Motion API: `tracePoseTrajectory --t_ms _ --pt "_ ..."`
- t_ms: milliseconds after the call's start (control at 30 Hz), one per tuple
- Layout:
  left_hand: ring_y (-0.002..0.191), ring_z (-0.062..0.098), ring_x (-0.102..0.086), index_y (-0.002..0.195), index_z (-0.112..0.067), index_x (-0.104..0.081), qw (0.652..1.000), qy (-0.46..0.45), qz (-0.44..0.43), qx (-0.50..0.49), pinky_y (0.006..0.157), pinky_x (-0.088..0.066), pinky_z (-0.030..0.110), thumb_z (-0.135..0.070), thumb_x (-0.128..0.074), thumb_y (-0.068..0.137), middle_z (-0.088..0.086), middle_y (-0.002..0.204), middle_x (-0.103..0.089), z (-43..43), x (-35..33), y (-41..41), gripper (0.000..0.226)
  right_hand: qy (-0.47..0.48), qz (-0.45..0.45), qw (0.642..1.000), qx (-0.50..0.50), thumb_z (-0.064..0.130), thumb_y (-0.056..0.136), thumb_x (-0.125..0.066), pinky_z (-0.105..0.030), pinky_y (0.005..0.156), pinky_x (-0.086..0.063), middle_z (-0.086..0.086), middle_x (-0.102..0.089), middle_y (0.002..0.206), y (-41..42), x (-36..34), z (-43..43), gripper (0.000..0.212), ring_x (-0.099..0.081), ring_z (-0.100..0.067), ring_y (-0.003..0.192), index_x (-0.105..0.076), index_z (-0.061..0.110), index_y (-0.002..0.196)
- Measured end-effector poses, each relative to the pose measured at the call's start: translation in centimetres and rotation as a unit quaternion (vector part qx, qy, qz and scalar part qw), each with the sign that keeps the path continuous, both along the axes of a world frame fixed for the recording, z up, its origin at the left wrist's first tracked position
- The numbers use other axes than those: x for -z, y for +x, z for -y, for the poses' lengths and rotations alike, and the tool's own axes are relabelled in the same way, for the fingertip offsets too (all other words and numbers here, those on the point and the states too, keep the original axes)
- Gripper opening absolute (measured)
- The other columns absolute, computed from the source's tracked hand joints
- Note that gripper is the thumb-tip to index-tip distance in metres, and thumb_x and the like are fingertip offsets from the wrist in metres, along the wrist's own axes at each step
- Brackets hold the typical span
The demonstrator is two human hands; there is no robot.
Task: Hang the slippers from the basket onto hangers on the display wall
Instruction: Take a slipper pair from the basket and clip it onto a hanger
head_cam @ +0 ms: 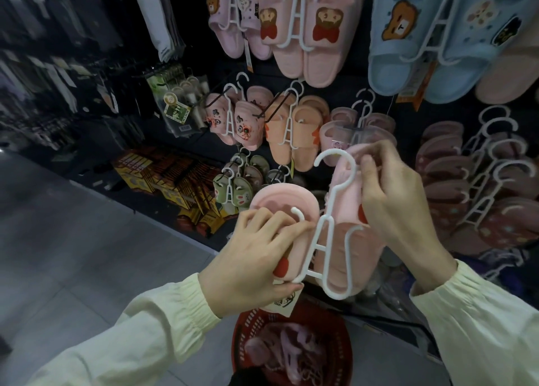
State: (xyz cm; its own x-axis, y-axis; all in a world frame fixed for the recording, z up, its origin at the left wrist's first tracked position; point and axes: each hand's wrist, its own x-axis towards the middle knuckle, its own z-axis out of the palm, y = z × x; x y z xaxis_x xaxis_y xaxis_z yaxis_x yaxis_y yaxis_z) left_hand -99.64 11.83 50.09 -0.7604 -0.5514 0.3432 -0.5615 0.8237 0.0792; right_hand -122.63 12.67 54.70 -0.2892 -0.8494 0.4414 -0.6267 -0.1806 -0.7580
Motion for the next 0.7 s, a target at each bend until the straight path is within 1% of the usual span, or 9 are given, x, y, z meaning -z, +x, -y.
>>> tracePoseTrajectory --t_ms 100,233,367,433,500,600,667,700 --pt "0.111 0.018 -0.049 0.145 -0.022 -0.043 1.000 0.003 0.001 -0.020 0.099 -0.039 0.043 -0.059 -0.077 0.070 -0.007 0.123 -0.053 1.1 0.0 0.5 0.090 -0.005 -0.029 0.999 0.023 0.015 0.099 -0.048 -0.028 0.070 -0.044 0.004 -0.059 0.096 0.9 0.2 0.6 0.006 -0.056 -0.008 0.081 -0.053 0.017 0.102" --pt "0.110 0.021 -0.049 0.143 -0.021 -0.046 0.999 -0.005 -0.020 -0.038 0.097 -0.035 0.040 -0.058 -0.077 0.070 -0.006 0.120 -0.053 3.3 -0.6 1.1 0.087 -0.011 -0.080 0.997 0.018 0.011 0.092 -0.054 -0.024 0.070 -0.041 0.001 -0.053 0.099 2.7 0.6 2.0 0.007 -0.049 -0.010 0.083 -0.053 0.015 0.097" --pt "0.110 0.024 -0.051 0.141 -0.020 -0.047 0.997 -0.001 -0.057 -0.050 0.095 -0.036 0.042 -0.054 -0.076 0.072 -0.003 0.120 -0.054 5.8 -1.6 1.8 0.083 -0.020 -0.103 0.994 -0.009 0.010 0.089 -0.057 -0.033 0.076 -0.048 0.003 -0.047 0.103 4.3 0.4 3.2 0.011 -0.052 -0.015 0.088 -0.053 0.017 0.096" --pt "0.111 0.024 -0.051 0.141 -0.021 -0.046 0.996 -0.002 -0.070 -0.051 0.096 -0.036 0.043 -0.054 -0.076 0.071 -0.003 0.122 -0.054 7.4 -2.1 2.2 0.083 -0.018 -0.107 0.994 -0.023 0.013 0.090 -0.056 -0.040 0.082 -0.052 0.002 -0.045 0.107 4.8 0.2 3.8 0.012 -0.055 -0.019 0.093 -0.053 0.019 0.099" --pt "0.111 0.024 -0.051 0.140 -0.020 -0.047 0.996 -0.010 -0.079 -0.045 0.096 -0.038 0.045 -0.052 -0.078 0.071 -0.003 0.121 -0.054 9.0 -2.5 2.6 0.082 -0.009 -0.109 0.993 -0.034 0.018 0.089 -0.053 -0.045 0.085 -0.053 0.000 -0.044 0.113 5.0 -0.1 4.6 0.014 -0.057 -0.024 0.099 -0.053 0.020 0.104" --pt "0.111 0.026 -0.050 0.141 -0.021 -0.045 0.995 -0.018 -0.095 -0.031 0.094 -0.040 0.047 -0.051 -0.077 0.073 -0.002 0.124 -0.053 10.9 -3.0 3.1 0.081 -0.004 -0.104 0.994 -0.046 0.021 0.089 -0.052 -0.045 0.087 -0.053 0.000 -0.044 0.117 5.2 -1.0 6.0 0.018 -0.058 -0.025 0.104 -0.056 0.022 0.107" --pt "0.112 0.027 -0.050 0.141 -0.021 -0.046 0.994 -0.032 -0.105 -0.024 0.094 -0.040 0.047 -0.053 -0.075 0.075 -0.002 0.125 -0.053 12.6 -3.5 3.3 0.079 -0.016 -0.126 0.991 -0.043 0.019 0.090 -0.056 -0.046 0.090 -0.052 0.002 -0.045 0.117 5.6 -1.7 7.1 0.017 -0.056 -0.022 0.108 -0.058 0.021 0.107" --pt "0.112 0.027 -0.050 0.141 -0.020 -0.046 0.993 -0.041 -0.110 -0.021 0.094 -0.040 0.047 -0.052 -0.077 0.074 -0.002 0.125 -0.052 13.3 -3.7 3.4 0.080 -0.022 -0.143 0.989 -0.042 0.019 0.090 -0.058 -0.046 0.088 -0.052 0.003 -0.046 0.118 5.7 -2.0 7.4 0.018 -0.054 -0.021 0.110 -0.059 0.020 0.108"
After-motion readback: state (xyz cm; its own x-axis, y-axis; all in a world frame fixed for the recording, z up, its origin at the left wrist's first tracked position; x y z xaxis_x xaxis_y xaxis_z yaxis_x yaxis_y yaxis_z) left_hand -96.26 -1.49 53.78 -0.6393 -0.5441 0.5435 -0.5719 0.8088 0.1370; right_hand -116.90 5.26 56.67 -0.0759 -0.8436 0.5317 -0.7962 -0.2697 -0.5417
